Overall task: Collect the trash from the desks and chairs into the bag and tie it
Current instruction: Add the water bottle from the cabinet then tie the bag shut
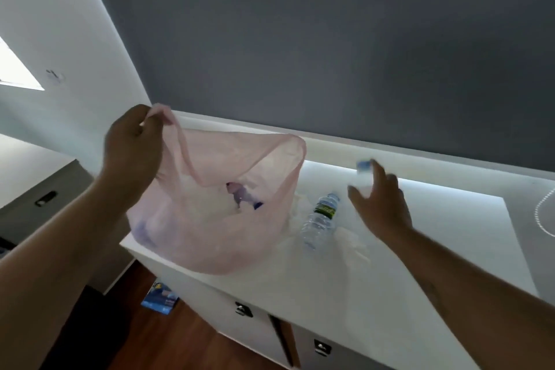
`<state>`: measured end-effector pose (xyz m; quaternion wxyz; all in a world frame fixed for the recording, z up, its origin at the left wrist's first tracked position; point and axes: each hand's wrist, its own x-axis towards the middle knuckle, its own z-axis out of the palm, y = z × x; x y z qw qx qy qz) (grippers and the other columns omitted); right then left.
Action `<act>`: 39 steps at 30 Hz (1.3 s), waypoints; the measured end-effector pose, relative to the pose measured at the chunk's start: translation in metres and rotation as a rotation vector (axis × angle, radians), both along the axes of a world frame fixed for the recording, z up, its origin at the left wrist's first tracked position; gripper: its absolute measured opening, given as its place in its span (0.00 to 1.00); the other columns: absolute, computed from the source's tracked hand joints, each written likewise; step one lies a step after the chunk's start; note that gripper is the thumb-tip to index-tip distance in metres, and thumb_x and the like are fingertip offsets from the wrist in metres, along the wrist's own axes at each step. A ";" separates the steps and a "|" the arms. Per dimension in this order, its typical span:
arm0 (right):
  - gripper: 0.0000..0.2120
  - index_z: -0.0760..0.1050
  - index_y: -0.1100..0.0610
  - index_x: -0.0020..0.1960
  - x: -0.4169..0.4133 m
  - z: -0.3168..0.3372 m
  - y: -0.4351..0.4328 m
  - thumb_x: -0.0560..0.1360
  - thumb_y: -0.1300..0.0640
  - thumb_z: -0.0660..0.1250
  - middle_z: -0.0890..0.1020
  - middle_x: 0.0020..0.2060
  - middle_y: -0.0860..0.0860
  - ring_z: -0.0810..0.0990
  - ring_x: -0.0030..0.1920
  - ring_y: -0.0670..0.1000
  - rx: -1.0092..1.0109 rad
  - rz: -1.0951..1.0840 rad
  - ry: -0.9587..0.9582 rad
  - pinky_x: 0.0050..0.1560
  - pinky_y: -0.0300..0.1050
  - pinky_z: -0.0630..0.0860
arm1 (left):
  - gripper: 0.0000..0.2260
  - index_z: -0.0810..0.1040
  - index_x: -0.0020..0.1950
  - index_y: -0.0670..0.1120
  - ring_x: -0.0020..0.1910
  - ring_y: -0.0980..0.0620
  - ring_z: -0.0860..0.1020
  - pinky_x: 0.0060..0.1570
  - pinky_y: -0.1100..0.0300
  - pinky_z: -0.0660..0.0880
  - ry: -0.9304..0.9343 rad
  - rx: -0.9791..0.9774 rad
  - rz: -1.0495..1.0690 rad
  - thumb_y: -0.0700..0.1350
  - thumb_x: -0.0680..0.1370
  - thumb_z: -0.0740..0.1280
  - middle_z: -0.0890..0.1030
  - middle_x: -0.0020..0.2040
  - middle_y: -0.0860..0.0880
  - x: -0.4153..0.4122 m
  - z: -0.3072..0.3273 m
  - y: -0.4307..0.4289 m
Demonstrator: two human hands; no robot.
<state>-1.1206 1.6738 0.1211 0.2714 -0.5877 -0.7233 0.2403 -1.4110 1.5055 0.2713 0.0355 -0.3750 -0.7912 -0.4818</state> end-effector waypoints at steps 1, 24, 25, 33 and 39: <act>0.32 0.59 0.47 0.74 -0.020 0.026 -0.006 0.75 0.42 0.67 0.71 0.68 0.54 0.72 0.66 0.58 0.130 0.059 0.158 0.62 0.54 0.73 | 0.13 0.79 0.45 0.46 0.42 0.43 0.75 0.39 0.56 0.69 0.003 -0.002 0.014 0.50 0.81 0.57 0.80 0.45 0.40 -0.004 0.003 -0.001; 0.24 0.67 0.55 0.71 -0.057 -0.006 -0.040 0.78 0.48 0.62 0.69 0.70 0.58 0.67 0.68 0.61 0.351 -0.172 0.024 0.65 0.59 0.68 | 0.26 0.78 0.33 0.45 0.31 0.45 0.75 0.45 0.52 0.75 -0.157 -0.105 0.104 0.65 0.77 0.61 0.77 0.31 0.47 -0.035 -0.002 -0.021; 0.27 0.63 0.52 0.74 -0.048 -0.023 -0.041 0.78 0.44 0.61 0.64 0.74 0.57 0.63 0.72 0.62 0.227 -0.118 -0.131 0.68 0.60 0.65 | 0.25 0.78 0.33 0.45 0.31 0.45 0.75 0.44 0.53 0.74 -0.152 -0.107 0.091 0.64 0.77 0.62 0.77 0.31 0.47 -0.035 -0.006 -0.018; 0.55 0.31 0.40 0.76 -0.061 -0.055 -0.042 0.66 0.30 0.67 0.67 0.67 0.59 0.68 0.65 0.62 -0.403 -0.008 -0.275 0.62 0.56 0.65 | 0.24 0.77 0.33 0.44 0.30 0.44 0.74 0.42 0.53 0.72 -0.131 -0.169 0.071 0.62 0.78 0.62 0.76 0.29 0.47 -0.035 -0.024 -0.004; 0.55 0.35 0.41 0.77 -0.024 -0.038 -0.016 0.67 0.45 0.73 0.70 0.63 0.61 0.73 0.60 0.64 -0.260 0.000 -0.272 0.61 0.53 0.71 | 0.29 0.74 0.39 0.34 0.32 0.42 0.72 0.37 0.53 0.68 -0.128 -0.179 0.118 0.62 0.77 0.60 0.72 0.32 0.40 -0.033 -0.018 -0.003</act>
